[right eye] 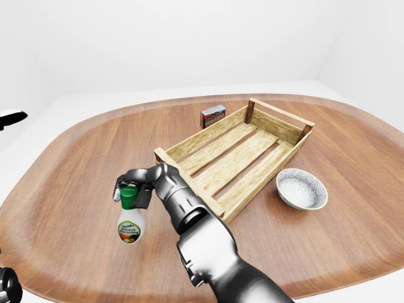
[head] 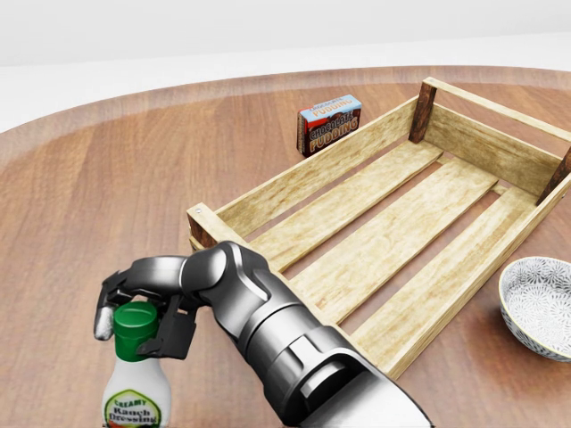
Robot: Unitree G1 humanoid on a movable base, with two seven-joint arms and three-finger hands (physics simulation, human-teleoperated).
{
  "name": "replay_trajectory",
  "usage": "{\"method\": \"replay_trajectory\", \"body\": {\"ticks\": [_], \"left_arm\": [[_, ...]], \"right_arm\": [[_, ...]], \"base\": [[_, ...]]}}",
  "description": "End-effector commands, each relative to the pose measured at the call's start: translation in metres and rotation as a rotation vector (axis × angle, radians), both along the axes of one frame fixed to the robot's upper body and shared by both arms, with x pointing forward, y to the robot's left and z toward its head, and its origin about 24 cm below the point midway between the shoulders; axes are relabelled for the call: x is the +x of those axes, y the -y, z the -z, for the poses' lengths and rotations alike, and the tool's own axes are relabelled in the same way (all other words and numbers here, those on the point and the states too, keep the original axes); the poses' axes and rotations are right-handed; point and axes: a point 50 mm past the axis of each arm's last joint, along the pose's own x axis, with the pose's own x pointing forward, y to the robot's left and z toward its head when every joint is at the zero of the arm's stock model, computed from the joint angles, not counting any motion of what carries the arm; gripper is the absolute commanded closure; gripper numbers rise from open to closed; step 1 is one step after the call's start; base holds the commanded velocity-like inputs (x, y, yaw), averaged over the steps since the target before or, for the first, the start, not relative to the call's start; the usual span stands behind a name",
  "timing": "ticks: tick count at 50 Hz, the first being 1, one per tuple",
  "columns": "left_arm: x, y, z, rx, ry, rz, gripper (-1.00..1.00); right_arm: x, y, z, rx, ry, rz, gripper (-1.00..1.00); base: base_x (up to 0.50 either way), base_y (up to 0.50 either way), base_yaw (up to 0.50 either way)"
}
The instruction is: Pick up the salad dressing and put it in the tray.
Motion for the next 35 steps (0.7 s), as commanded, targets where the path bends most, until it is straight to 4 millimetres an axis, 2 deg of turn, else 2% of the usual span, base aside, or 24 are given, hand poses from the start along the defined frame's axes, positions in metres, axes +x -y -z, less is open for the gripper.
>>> {"method": "replay_trajectory", "body": {"ticks": [1,8,12,18,20,23,28,29,35], "left_arm": [[0.000,0.001,0.001,0.002,-0.002,0.003,-1.00],[0.000,-0.001,0.001,-0.001,-0.004,0.000,-1.00],[0.000,0.000,0.001,0.000,-0.003,0.003,-1.00],[0.001,0.000,0.002,0.001,-0.010,0.002,-1.00],[0.001,0.000,0.002,0.000,-0.011,0.001,-1.00],[0.001,0.000,0.002,0.001,-0.009,0.000,-1.00],[0.002,-0.002,0.003,-0.004,-0.017,-0.003,-1.00],[0.002,-0.002,0.003,-0.004,-0.016,-0.004,-1.00],[0.002,-0.001,0.003,-0.003,-0.017,-0.003,-1.00]], "right_arm": [[0.016,-0.011,-0.058,0.120,0.109,-0.001,0.98],[0.025,-0.010,-0.093,0.169,0.191,0.003,0.99],[0.033,-0.002,-0.109,0.185,0.227,0.026,0.98],[0.047,0.017,-0.144,0.222,0.306,0.075,0.99],[0.052,0.027,-0.162,0.231,0.359,0.096,0.98],[0.058,0.041,-0.178,0.219,0.414,0.128,0.98],[0.066,0.063,-0.196,0.178,0.495,0.176,0.98],[0.069,0.074,-0.202,0.161,0.524,0.201,0.98],[0.074,0.107,-0.223,0.127,0.643,0.270,0.98]], "base": [[0.00,0.00,0.00],[0.00,0.00,0.00],[0.00,0.00,0.00],[0.00,0.00,0.00],[0.00,0.00,0.00],[0.00,0.00,0.00],[0.00,0.00,0.00],[0.00,0.00,0.00],[0.00,0.00,0.00]]}}
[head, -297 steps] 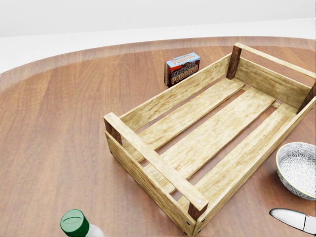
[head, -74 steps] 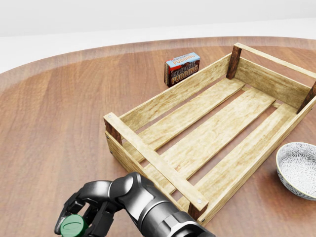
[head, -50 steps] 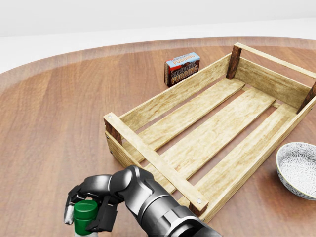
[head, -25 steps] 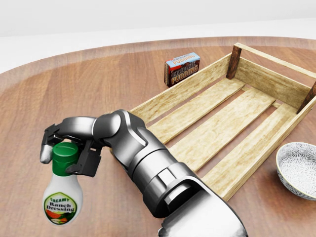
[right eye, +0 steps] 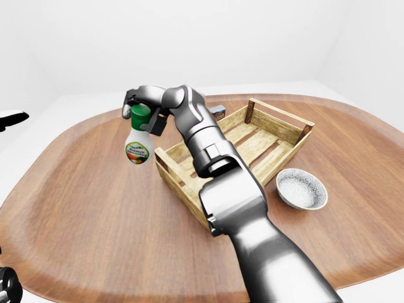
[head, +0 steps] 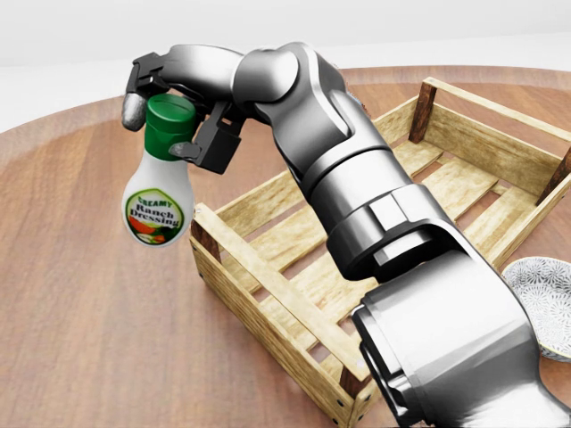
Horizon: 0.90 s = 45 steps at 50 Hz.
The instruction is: Pick up the salad dressing and put it in the tray.
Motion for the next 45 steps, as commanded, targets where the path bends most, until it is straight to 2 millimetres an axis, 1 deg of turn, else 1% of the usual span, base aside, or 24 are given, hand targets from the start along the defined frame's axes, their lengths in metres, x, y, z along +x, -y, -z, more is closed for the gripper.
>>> {"method": "replay_trajectory", "body": {"ticks": [1,5,7,8,9,13,14,19,20,23,24,25,27,28,29,30,31,32,35,37,39,42,44,45], "left_arm": [[0.001,0.000,0.001,-0.001,-0.005,-0.002,-1.00],[0.001,-0.001,0.001,-0.001,-0.005,-0.004,-1.00],[0.001,0.000,0.001,-0.002,-0.006,-0.002,-1.00],[0.001,0.001,0.001,0.001,-0.007,-0.002,-1.00],[0.001,0.001,0.001,0.001,-0.005,-0.001,-1.00],[0.000,0.001,-0.002,0.006,0.005,-0.002,-1.00],[0.000,0.000,-0.001,0.004,0.000,-0.006,-1.00],[0.000,0.000,-0.001,0.005,0.001,-0.007,-1.00],[0.000,0.000,-0.001,0.005,0.001,-0.006,-1.00],[0.000,0.001,-0.001,0.006,-0.001,-0.006,-1.00],[0.000,0.001,-0.001,0.007,0.000,-0.006,-1.00],[0.000,0.001,-0.001,0.007,0.001,-0.005,-1.00],[0.000,0.001,0.000,0.007,-0.001,-0.005,-1.00],[0.001,0.001,0.000,0.007,-0.004,-0.007,-1.00],[0.001,0.000,0.000,0.006,-0.004,-0.007,-1.00],[0.001,0.000,0.000,0.005,-0.007,-0.008,-1.00],[0.001,0.000,0.000,0.005,-0.007,-0.008,-1.00],[0.002,0.000,0.001,0.004,-0.013,-0.009,-1.00],[0.002,0.000,0.002,0.005,-0.014,-0.008,-1.00],[0.002,0.000,0.002,0.004,-0.016,-0.008,-1.00],[0.003,0.000,0.003,0.004,-0.018,-0.008,-1.00],[0.002,0.000,0.002,0.004,-0.017,-0.009,-1.00],[0.002,0.000,0.002,0.005,-0.016,-0.008,-1.00],[0.002,0.000,0.002,0.006,-0.015,-0.009,-1.00]], "right_arm": [[0.009,0.057,-0.058,0.027,0.210,0.133,0.98],[0.006,0.072,-0.067,-0.013,0.314,0.169,0.98],[0.004,0.085,-0.064,-0.072,0.371,0.207,0.98],[0.003,0.092,-0.063,-0.052,0.377,0.220,0.98],[0.003,0.096,-0.060,-0.061,0.383,0.232,0.98],[0.006,0.127,-0.038,-0.135,0.372,0.321,0.98],[0.007,0.139,-0.032,-0.128,0.357,0.351,0.98],[0.006,0.169,-0.014,-0.107,0.306,0.422,0.98],[0.006,0.172,-0.011,-0.101,0.296,0.425,0.98],[0.009,0.180,0.008,-0.109,0.224,0.443,0.98],[0.012,0.185,0.027,-0.143,0.159,0.457,0.98],[0.013,0.190,0.039,-0.132,0.102,0.470,0.98],[0.015,0.195,0.052,-0.077,0.023,0.481,0.98],[0.015,0.199,0.066,-0.094,-0.032,0.495,0.99],[0.015,0.202,0.073,-0.082,-0.071,0.503,0.99],[0.014,0.208,0.089,-0.069,-0.143,0.521,0.99],[0.014,0.208,0.090,-0.067,-0.155,0.522,0.99],[0.012,0.213,0.102,-0.056,-0.208,0.538,0.99],[0.009,0.219,0.117,-0.059,-0.278,0.558,0.99],[0.004,0.225,0.133,-0.110,-0.330,0.574,0.99],[0.000,0.228,0.142,-0.103,-0.366,0.581,0.99],[-0.004,0.232,0.156,-0.153,-0.383,0.611,1.00],[-0.006,0.234,0.160,-0.141,-0.396,0.620,1.00],[-0.007,0.235,0.162,-0.188,-0.392,0.623,0.99]], "base": [[0.00,0.00,0.00],[0.00,0.00,0.00],[0.00,0.00,0.00],[0.00,0.00,0.00],[0.00,0.00,0.00],[0.00,0.00,0.00],[0.00,0.00,0.00],[0.00,0.00,0.00],[0.00,0.00,0.00],[0.00,0.00,0.00],[0.00,0.00,0.00],[0.00,0.00,0.00],[0.00,0.00,0.00],[0.00,0.00,0.00],[0.00,0.00,0.00],[0.00,0.00,0.00],[0.00,0.00,0.00],[0.00,0.00,0.00],[0.00,0.00,0.00],[0.00,0.00,0.00],[0.00,0.00,0.00],[0.00,0.00,0.00],[0.00,0.00,0.00],[0.00,0.00,0.00]]}}
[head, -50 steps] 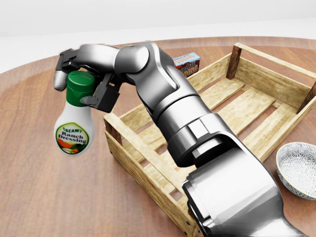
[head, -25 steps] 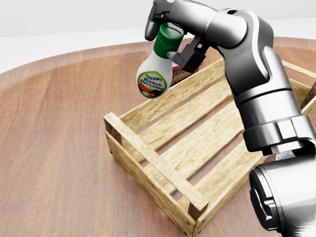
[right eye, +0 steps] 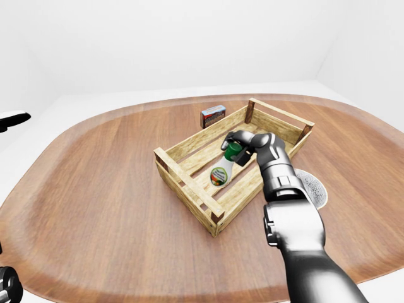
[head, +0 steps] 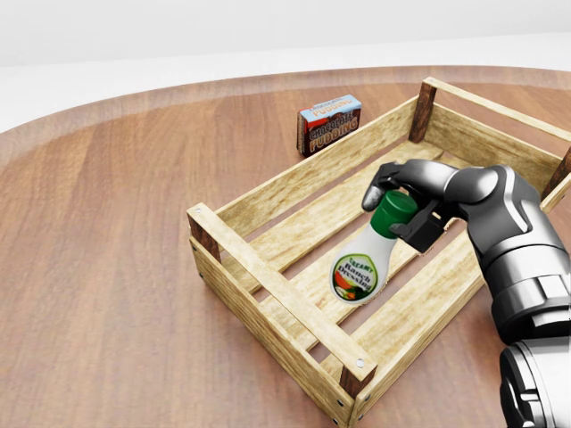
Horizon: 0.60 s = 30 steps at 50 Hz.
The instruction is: Pick up the salad dressing and put it in the tray.
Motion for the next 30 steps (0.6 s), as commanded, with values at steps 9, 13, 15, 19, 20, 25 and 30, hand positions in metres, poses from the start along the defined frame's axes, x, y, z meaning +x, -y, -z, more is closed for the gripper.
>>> {"method": "replay_trajectory", "body": {"ticks": [9,13,15,19,20,25,30], "left_arm": [[0.000,-0.001,0.001,-0.002,-0.004,-0.002,-1.00],[0.001,-0.001,0.002,-0.004,-0.009,-0.002,-1.00],[0.002,-0.001,0.002,-0.005,-0.011,-0.002,-1.00],[0.002,-0.002,0.003,-0.006,-0.015,-0.003,-1.00],[0.002,-0.002,0.003,-0.007,-0.016,-0.003,-1.00],[0.003,-0.002,0.003,-0.009,-0.018,-0.003,-1.00],[0.002,-0.001,0.003,-0.006,-0.018,-0.001,-1.00]], "right_arm": [[-0.019,0.026,0.053,-0.070,-0.140,0.121,0.99],[-0.019,0.024,0.053,-0.052,-0.141,0.116,1.00],[-0.017,0.024,0.050,-0.062,-0.134,0.115,1.00],[-0.015,0.024,0.044,-0.078,-0.114,0.115,0.99],[-0.014,0.024,0.043,-0.083,-0.106,0.118,0.99],[-0.004,0.027,0.024,-0.144,0.054,0.190,0.99],[-0.001,0.033,0.014,-0.128,0.187,0.286,1.00]], "base": [[0.00,0.00,0.00],[0.00,0.00,0.00],[0.00,0.00,0.00],[0.00,0.00,0.00],[0.00,0.00,0.00],[0.00,0.00,0.00],[0.00,0.00,0.00]]}}
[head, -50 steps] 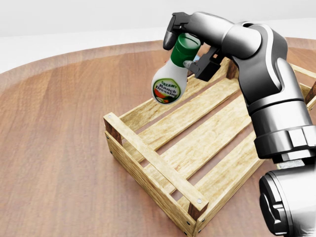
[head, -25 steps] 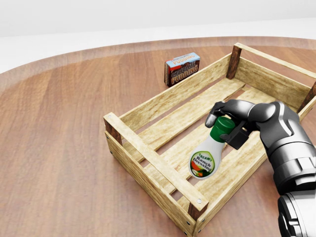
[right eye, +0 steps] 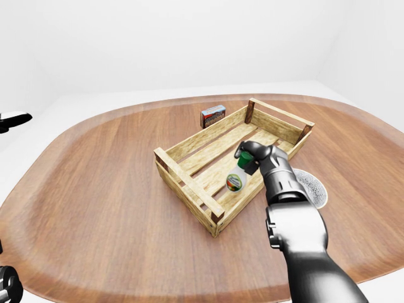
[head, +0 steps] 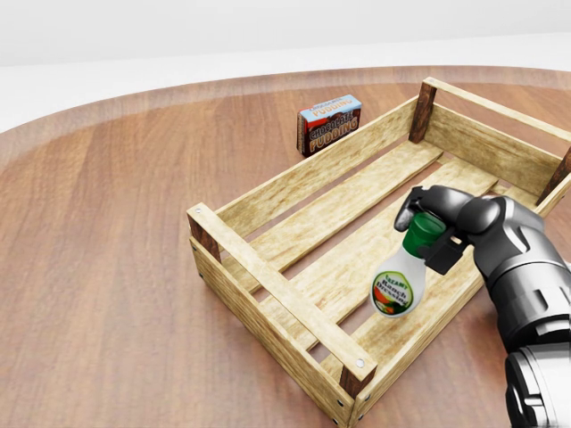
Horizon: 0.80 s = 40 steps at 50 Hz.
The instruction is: Pick up the salad dressing and put it in the tray.
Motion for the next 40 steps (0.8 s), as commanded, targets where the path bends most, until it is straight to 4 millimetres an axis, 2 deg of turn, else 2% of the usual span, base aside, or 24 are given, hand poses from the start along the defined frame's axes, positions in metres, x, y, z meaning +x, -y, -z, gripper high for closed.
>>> {"method": "replay_trajectory", "body": {"ticks": [1,10,20,40], "left_arm": [[0.000,0.000,0.001,-0.001,-0.004,0.000,-1.00],[-0.001,0.000,0.000,0.002,0.001,0.000,-1.00],[0.000,0.000,0.002,0.001,-0.009,-0.001,-1.00],[0.001,-0.001,0.003,-0.002,-0.014,-0.001,-1.00]], "right_arm": [[0.010,0.007,-0.025,0.007,0.254,0.127,1.00],[0.004,0.007,-0.007,-0.033,0.217,0.127,0.99],[-0.003,0.008,0.011,-0.157,0.119,0.066,0.99],[-0.014,0.008,0.035,-0.156,0.039,0.064,0.99]], "base": [[0.00,0.00,0.00],[0.00,0.00,0.00],[0.00,0.00,0.00],[0.00,0.00,0.00]]}}
